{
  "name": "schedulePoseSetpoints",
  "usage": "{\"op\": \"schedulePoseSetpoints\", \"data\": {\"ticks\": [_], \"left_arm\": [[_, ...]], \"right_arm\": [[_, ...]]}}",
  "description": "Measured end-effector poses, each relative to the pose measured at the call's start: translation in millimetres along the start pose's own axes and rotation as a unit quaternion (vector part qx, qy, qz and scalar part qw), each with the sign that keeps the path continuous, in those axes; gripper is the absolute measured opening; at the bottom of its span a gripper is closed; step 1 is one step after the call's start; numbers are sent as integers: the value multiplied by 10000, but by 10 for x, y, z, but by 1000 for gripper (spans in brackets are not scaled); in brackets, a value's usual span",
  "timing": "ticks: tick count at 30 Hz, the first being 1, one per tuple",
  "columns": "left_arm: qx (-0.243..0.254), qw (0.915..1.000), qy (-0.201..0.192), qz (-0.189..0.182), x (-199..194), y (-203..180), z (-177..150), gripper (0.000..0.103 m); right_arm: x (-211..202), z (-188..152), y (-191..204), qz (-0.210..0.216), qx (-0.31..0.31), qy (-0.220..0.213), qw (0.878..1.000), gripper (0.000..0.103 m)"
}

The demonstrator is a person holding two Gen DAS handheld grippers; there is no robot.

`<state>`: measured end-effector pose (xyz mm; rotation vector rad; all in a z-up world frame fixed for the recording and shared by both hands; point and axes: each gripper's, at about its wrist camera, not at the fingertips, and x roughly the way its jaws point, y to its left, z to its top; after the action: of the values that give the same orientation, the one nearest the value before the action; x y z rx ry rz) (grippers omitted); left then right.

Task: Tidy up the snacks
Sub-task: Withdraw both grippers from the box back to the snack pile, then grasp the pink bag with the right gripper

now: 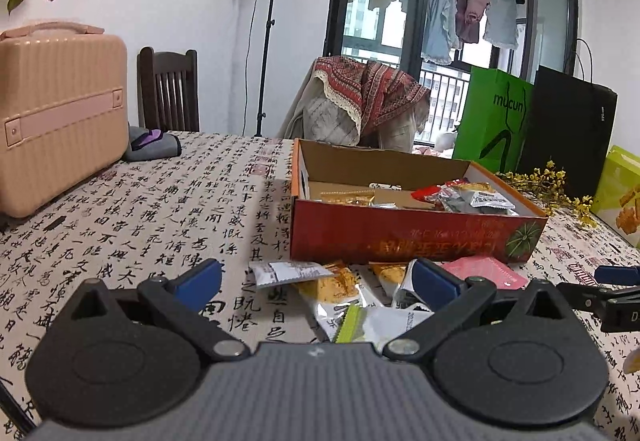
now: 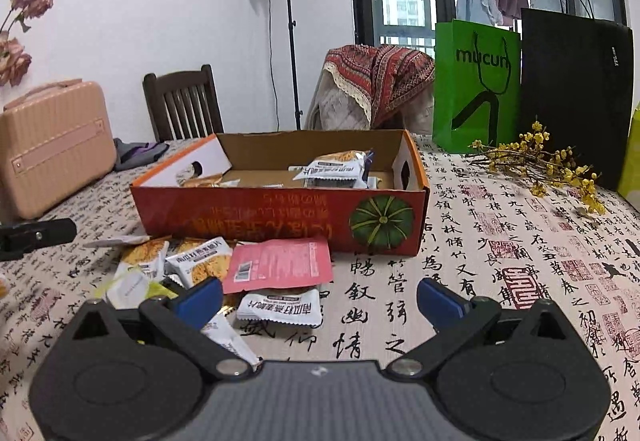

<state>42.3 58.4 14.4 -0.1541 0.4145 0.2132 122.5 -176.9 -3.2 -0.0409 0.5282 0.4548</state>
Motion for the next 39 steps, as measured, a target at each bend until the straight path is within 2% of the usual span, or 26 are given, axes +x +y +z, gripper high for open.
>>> {"op": "schedulePoseSetpoints", "data": {"ticks": [7, 13, 23, 29, 34, 39], "left_arm": [[-90, 9999, 28, 47, 8, 76, -11, 103], [-206, 9998, 37, 78, -2, 173, -31, 103], [-365, 9992, 78, 147, 1, 324, -66, 103], [-444, 9988, 121, 137, 17, 364, -99, 103], [-486, 9986, 127, 142, 13, 379, -120, 103], [-510, 9985, 149, 159, 10, 388, -124, 103]], "right_arm": [[182, 103, 91, 1, -229, 178, 9996, 103], [526, 255, 191, 102, -441, 557, 9974, 103], [938, 278, 453, 115, -1063, 1100, 9882, 103], [1068, 280, 387, 346, -922, 1140, 9886, 103], [1089, 262, 362, 547, -989, 1067, 9878, 95], [1047, 241, 357, 580, -1039, 946, 9884, 92]]}}
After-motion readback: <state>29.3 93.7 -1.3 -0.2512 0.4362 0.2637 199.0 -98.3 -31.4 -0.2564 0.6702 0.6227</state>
